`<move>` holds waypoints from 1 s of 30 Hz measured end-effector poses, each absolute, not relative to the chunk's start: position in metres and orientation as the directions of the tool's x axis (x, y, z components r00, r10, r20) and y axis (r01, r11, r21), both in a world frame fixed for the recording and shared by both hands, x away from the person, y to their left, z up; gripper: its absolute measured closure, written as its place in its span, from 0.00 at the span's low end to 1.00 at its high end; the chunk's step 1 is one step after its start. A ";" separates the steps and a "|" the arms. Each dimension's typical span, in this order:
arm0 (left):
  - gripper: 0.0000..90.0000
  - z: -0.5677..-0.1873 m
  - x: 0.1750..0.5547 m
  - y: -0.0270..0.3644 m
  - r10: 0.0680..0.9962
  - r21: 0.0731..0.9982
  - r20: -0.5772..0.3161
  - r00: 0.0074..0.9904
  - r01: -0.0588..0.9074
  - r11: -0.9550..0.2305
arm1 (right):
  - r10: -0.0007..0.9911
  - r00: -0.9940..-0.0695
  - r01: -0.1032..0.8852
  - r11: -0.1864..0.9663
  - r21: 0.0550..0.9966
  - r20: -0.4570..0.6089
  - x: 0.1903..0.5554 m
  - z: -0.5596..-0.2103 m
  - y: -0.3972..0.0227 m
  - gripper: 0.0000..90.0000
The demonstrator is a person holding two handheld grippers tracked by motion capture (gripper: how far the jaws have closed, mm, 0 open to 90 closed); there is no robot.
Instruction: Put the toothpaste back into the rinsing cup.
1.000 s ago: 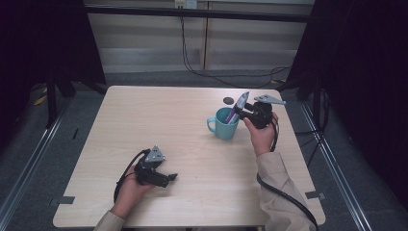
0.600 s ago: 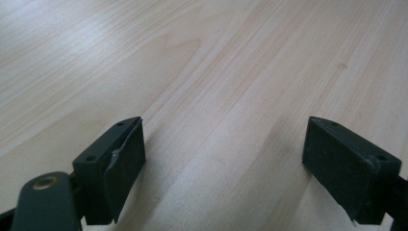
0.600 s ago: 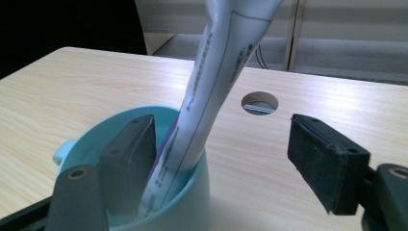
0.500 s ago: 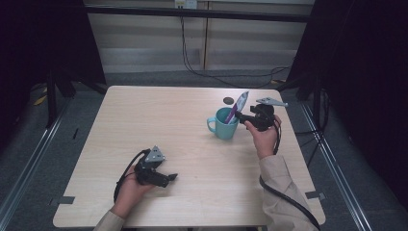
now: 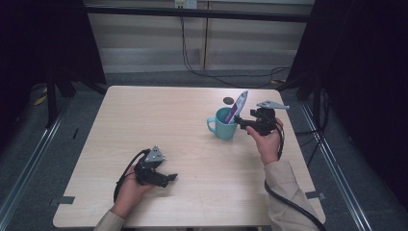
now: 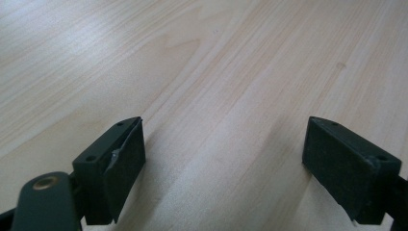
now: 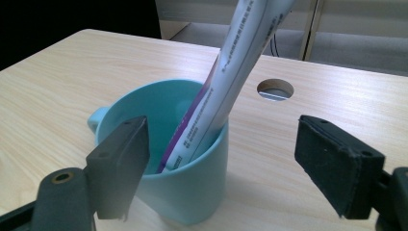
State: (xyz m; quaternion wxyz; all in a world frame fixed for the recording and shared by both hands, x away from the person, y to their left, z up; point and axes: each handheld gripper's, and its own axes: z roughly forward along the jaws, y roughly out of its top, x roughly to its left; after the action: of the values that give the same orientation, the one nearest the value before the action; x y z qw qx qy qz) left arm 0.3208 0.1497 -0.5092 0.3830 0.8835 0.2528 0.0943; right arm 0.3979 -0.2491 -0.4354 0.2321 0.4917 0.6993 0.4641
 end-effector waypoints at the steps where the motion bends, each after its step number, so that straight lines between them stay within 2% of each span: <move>1: 0.16 -0.509 0.321 0.150 0.518 0.725 -0.027 0.855 0.374 -0.579 | 0.902 -0.411 0.471 0.088 0.878 0.130 0.397 -0.435 -0.249 0.21; 15: 0.16 -0.509 0.321 0.150 0.519 0.725 -0.027 0.855 0.374 -0.578 | 0.880 -0.454 0.479 0.108 0.871 0.140 0.375 -0.436 -0.257 0.21; 30: 0.16 -0.509 0.321 0.150 0.519 0.725 -0.027 0.855 0.374 -0.579 | 0.864 -0.479 0.506 0.123 0.854 0.159 0.347 -0.457 -0.266 0.21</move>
State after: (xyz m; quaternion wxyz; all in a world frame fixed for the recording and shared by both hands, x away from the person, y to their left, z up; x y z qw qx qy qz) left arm 0.3208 0.1497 -0.5092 0.3832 0.8834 0.2526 0.0944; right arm 0.3472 -0.2659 -0.4565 0.1929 0.4728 0.7239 0.4639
